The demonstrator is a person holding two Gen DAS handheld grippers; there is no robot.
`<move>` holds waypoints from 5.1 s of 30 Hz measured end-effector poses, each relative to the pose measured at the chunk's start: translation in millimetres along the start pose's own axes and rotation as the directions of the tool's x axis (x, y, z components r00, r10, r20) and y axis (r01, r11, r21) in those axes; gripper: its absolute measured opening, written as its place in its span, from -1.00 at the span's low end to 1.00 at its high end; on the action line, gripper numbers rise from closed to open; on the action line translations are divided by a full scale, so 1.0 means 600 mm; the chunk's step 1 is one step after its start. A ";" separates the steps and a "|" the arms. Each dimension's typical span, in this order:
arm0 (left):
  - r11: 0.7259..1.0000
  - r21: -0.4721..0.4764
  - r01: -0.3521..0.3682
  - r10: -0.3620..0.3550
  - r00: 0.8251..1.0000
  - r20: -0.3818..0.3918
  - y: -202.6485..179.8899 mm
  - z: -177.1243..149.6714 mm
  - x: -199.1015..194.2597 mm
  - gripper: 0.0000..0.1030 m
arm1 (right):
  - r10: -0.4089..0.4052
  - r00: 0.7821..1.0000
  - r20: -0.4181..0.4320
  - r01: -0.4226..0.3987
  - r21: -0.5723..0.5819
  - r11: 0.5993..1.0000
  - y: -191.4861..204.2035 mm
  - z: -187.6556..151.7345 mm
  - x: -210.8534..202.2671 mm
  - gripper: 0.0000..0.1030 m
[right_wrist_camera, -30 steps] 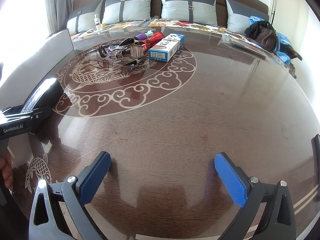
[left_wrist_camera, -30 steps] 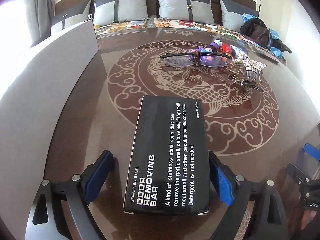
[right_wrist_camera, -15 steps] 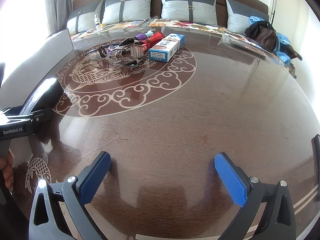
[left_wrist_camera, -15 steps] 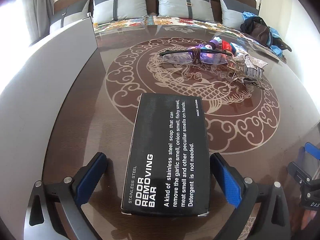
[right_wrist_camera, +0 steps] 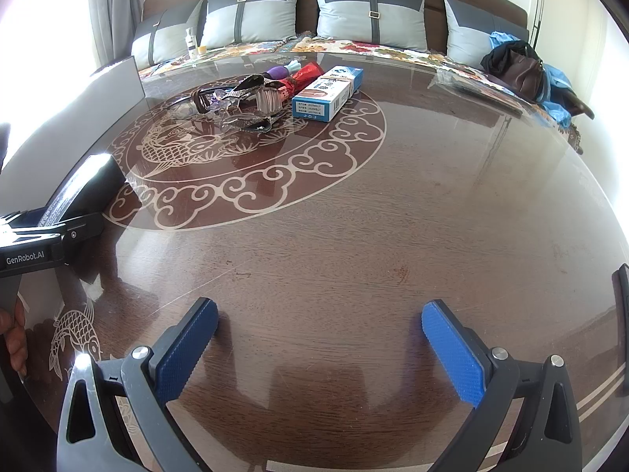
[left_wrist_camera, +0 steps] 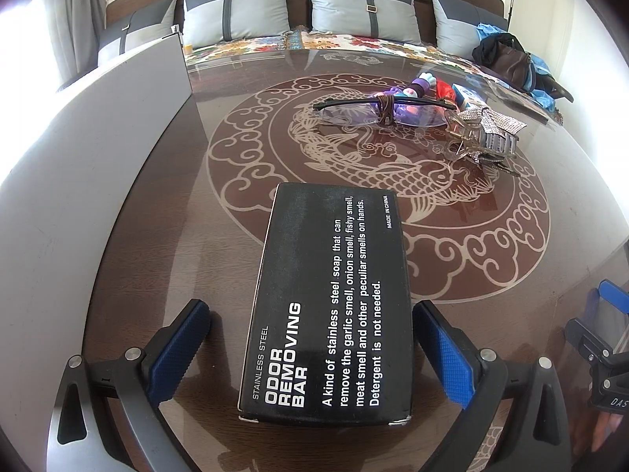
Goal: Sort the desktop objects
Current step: 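Lift the black box with the left tool and hold it, then grasp the rhinestone bow with the right tool while the left tool holds the box, then lift the rhinestone bow with the right tool while the left tool holds the box, then carry the box and bow into the white bin and open both tools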
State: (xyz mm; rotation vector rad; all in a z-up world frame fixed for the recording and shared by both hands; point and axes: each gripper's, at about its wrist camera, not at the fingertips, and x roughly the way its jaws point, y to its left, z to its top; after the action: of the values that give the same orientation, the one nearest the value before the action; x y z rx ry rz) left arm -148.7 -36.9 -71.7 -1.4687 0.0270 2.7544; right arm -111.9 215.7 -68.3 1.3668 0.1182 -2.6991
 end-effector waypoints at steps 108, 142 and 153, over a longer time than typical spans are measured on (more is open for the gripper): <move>1.000 -0.002 -0.004 0.004 1.000 0.005 0.005 -0.001 0.000 1.00 | 0.065 0.997 0.046 -0.063 -0.035 0.997 0.060 0.015 0.004 0.64; 0.990 -0.026 0.136 -0.136 0.991 0.007 0.024 -0.015 -0.036 0.13 | 0.193 0.981 0.034 -0.195 0.057 0.979 0.021 0.039 -0.008 0.66; 0.961 -0.089 0.260 -0.246 0.958 0.146 0.080 0.001 -0.165 0.12 | 0.187 0.979 0.080 -0.195 0.102 0.976 0.037 0.064 -0.068 -0.06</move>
State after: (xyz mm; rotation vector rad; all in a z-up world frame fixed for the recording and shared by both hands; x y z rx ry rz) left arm -95.2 -85.9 11.4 -1.2065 -0.2954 2.6707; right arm -115.8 191.5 -13.2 1.2380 -0.1615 -2.6209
